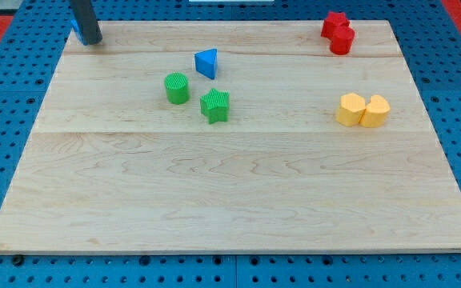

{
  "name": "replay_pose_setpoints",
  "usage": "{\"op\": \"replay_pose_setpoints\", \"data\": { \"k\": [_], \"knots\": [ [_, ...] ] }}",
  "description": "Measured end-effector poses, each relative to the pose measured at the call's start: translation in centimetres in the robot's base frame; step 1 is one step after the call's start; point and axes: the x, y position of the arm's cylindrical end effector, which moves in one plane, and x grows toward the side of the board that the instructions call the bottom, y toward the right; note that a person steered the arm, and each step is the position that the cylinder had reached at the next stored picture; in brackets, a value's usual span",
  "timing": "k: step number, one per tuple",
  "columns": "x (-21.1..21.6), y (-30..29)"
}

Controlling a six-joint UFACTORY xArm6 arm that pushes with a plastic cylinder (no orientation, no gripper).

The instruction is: Push blue triangle towards blue cube

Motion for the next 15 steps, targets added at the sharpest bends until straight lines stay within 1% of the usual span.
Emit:
{"op": "replay_pose_setpoints", "data": {
  "k": [1, 2, 4, 5, 6, 7, 9, 11, 12, 13, 14, 15],
  "knots": [
    [0.0, 1.5],
    [0.0, 6.9],
    [0.4, 20.0],
    [2.5, 24.0],
    [5.6, 24.0],
    [6.5, 23.1],
    [5.6, 13.5],
    [7.4, 10.7],
    [7.2, 7.2],
    [5.8, 5.0],
    [5.8, 3.9],
    [7.3, 3.2]
  ]
}}
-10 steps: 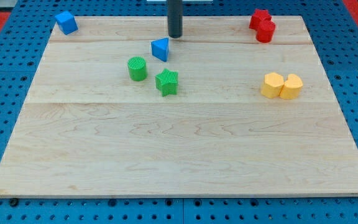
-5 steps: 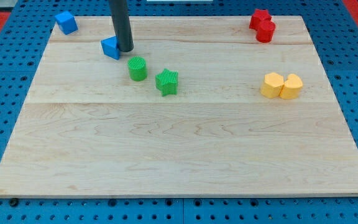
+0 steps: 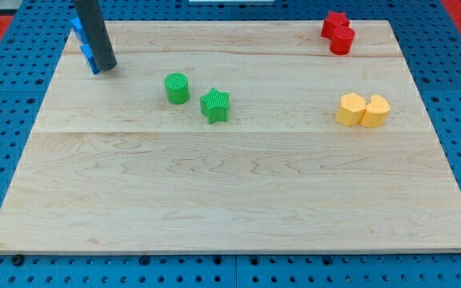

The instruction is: Push blue triangle towards blue cube

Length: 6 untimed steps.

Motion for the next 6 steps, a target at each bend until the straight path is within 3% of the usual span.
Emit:
{"op": "replay_pose_setpoints", "data": {
  "k": [4, 6],
  "knots": [
    [-5.6, -3.3],
    [-2.2, -2.5]
  ]
}}
